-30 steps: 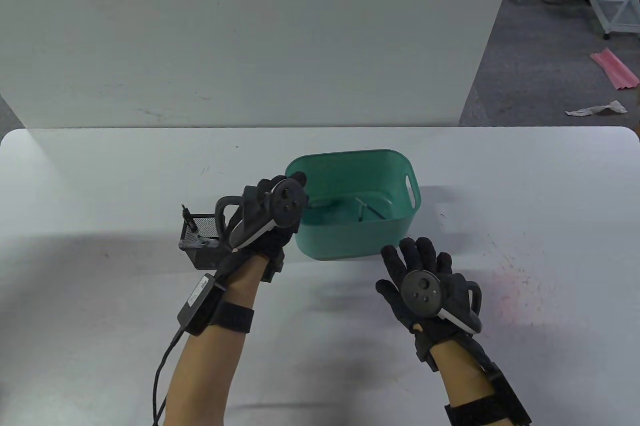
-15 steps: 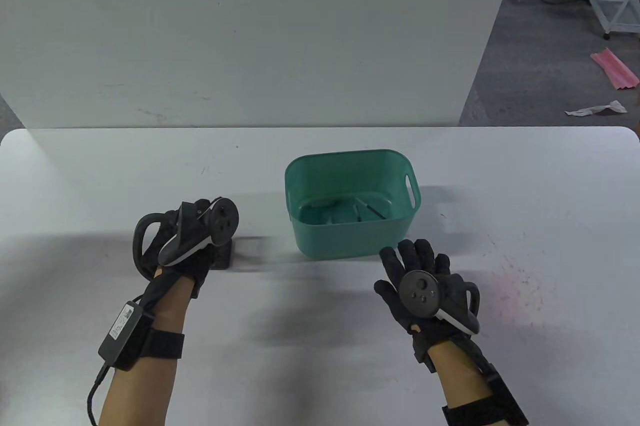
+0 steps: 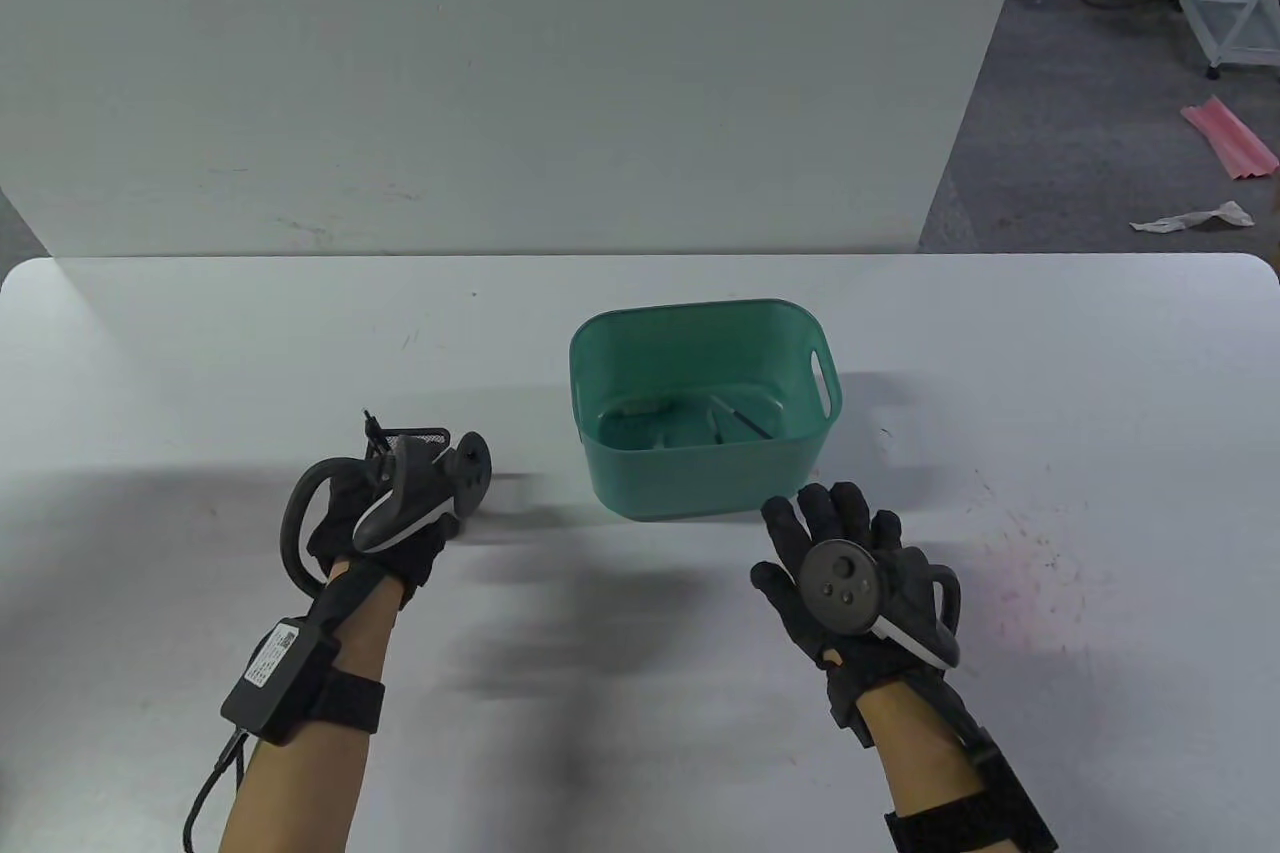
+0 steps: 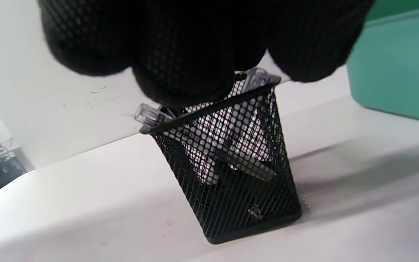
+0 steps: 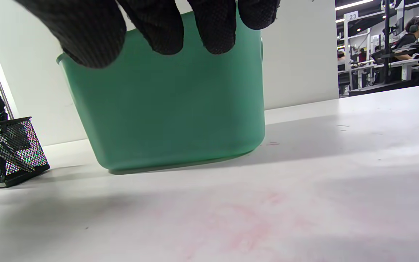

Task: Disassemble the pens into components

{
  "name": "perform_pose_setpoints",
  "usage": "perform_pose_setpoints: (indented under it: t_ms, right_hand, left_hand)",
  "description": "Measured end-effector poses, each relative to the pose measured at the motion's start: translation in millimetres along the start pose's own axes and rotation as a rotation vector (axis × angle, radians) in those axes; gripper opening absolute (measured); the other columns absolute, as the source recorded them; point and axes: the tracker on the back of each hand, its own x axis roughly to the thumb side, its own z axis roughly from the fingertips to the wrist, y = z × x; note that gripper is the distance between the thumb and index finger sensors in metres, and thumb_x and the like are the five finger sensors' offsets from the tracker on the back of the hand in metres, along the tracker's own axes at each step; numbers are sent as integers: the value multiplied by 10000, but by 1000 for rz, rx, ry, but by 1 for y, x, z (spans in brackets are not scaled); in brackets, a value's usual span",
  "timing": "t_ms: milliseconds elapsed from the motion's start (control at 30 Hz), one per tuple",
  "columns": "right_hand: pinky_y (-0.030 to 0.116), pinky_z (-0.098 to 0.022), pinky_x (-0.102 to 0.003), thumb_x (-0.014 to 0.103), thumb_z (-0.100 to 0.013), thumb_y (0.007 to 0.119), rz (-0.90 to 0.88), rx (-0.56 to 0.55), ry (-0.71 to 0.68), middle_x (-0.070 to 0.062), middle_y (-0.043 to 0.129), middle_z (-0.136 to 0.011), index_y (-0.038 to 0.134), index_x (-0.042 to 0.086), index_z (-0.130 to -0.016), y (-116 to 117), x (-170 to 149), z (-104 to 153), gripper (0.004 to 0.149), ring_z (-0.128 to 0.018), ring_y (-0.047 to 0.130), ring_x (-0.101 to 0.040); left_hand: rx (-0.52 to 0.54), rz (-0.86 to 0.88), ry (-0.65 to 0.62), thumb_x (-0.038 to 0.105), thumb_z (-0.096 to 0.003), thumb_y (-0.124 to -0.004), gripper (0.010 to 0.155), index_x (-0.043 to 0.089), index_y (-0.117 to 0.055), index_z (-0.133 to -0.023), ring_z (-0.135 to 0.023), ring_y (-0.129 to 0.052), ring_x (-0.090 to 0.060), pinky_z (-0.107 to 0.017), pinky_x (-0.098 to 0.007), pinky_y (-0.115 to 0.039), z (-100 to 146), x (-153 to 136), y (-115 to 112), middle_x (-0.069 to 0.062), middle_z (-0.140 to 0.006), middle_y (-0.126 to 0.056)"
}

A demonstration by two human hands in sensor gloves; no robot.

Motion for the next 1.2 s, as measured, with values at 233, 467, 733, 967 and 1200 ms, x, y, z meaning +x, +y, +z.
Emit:
perform_pose_setpoints:
  t_ms: [233,467,733,967,1200]
  right_hand:
    - [277,-709,-719,517,-604,650,-2,3,5,-202,414,-1196,452,243,-1141,0,-2,0,635,-1072,305,-483]
    - [279,-710,-719,517,-604,650,-1,5,8,-204,416,-1195,455,240,-1140,0,-2,0,634,-1072,304,-483]
    - [283,-709,-722,517,-603,649,5,10,9,-203,419,-1194,458,238,-1139,1,-2,0,634,-1071,306,-484]
    - [288,-708,-725,517,-603,649,3,13,9,-204,420,-1194,458,239,-1139,1,-2,0,633,-1071,307,-486]
    - [289,-708,-725,516,-604,649,3,20,13,-205,421,-1194,459,238,-1139,2,-3,0,632,-1071,308,-486]
  left_hand:
    - [6,7,28,492,-474,-838,514,266,-824,-935,-329,-1057,-80,-356,-390,-939,-1,6,-4,69,-785,-1125]
    - [79,68,28,460,-475,-853,451,282,-856,-890,-331,-1063,-90,-362,-400,-939,2,2,-2,49,-750,-1127]
    - [-34,110,57,508,-507,-760,495,291,-818,-948,-357,-1063,-100,-372,-399,-932,-4,-3,-4,52,-768,-1153]
    - [-96,249,99,454,-529,-755,445,260,-883,-909,-314,-1067,-95,-346,-398,-931,-16,-13,-7,16,-644,-1253]
    - [-42,83,82,408,-548,-732,413,277,-821,-930,-350,-1058,-92,-350,-396,-935,-13,-6,-7,47,-698,-1179]
